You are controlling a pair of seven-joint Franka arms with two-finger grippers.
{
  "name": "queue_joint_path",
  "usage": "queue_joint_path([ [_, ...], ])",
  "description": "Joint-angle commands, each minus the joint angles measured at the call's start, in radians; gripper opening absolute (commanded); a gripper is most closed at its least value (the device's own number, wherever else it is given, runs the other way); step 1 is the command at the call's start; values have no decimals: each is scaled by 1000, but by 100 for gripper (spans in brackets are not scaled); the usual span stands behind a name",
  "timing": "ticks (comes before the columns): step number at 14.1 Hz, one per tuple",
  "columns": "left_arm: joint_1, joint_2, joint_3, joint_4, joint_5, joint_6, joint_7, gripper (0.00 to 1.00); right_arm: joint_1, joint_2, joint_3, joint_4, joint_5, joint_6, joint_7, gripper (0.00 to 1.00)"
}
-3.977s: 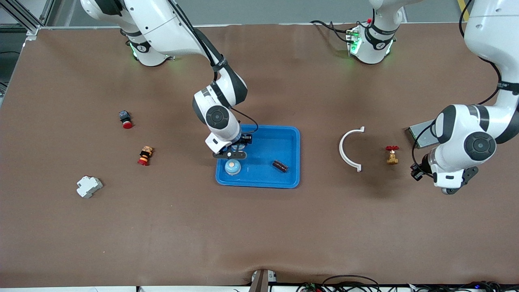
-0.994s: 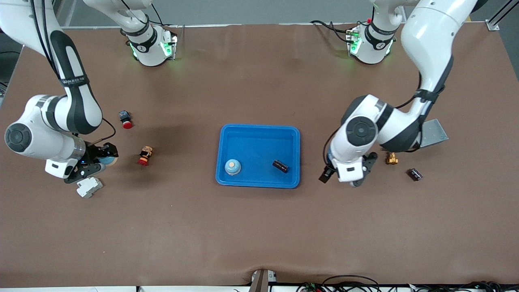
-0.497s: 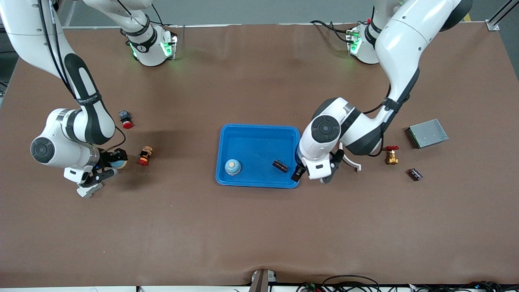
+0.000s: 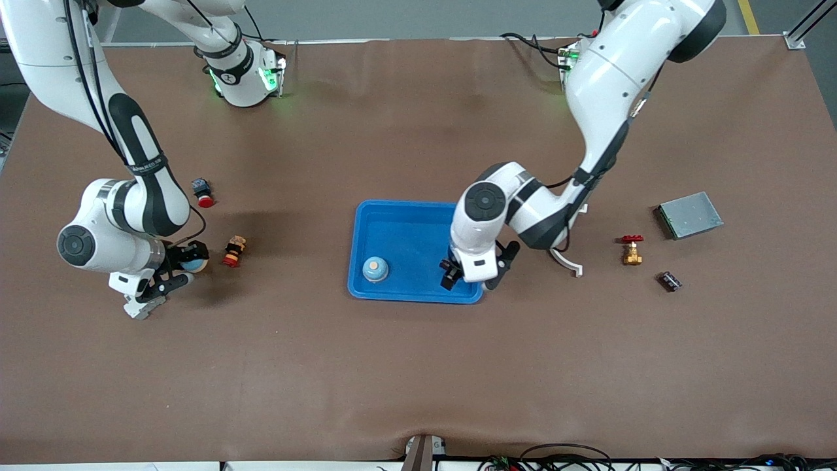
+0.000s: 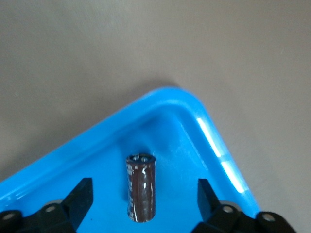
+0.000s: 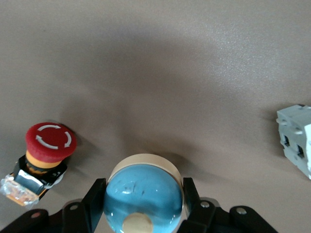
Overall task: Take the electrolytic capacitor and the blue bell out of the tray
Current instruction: 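Grasp the second capacitor with the left gripper while the right gripper lowers the bell, then lift the capacitor with the left gripper while the right gripper releases the bell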
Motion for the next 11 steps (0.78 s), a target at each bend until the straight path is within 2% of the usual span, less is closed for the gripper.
queue_joint_path([
  [1, -83, 44, 65, 58, -5, -1, -10, 77, -23, 21, 17, 16, -13, 16, -6, 6],
  [2, -94, 46, 77, 58, -5, -1, -9, 75, -23, 21, 17, 16, -13, 16, -6, 7],
  [4, -100, 58, 79, 58, -3, -1, -9, 64, -23, 32, 17, 17, -13, 19, -6, 8],
  [5, -100, 60, 80, 58, -3, -1, -7, 56, -23, 32, 17, 17, -12, 19, -6, 8],
  [6, -100, 61, 80, 58, -3, -1, -6, 47, -23, 32, 17, 19, -13, 19, -6, 15],
  [7, -100, 64, 80, 58, -3, -1, -1, 37, -23, 33, 17, 20, -12, 19, -6, 33],
  [9, -100, 57, 80, 57, 0, -1, 0, 12, -29, 39, 17, 26, -10, 17, -4, 100],
  [10, -104, 52, 79, 57, 1, -4, 0, 0, -31, 40, 17, 28, -10, 16, -4, 100],
  [11, -107, 40, 80, 57, 0, -8, -1, 0, -29, 38, 17, 28, -10, 11, -3, 100],
])
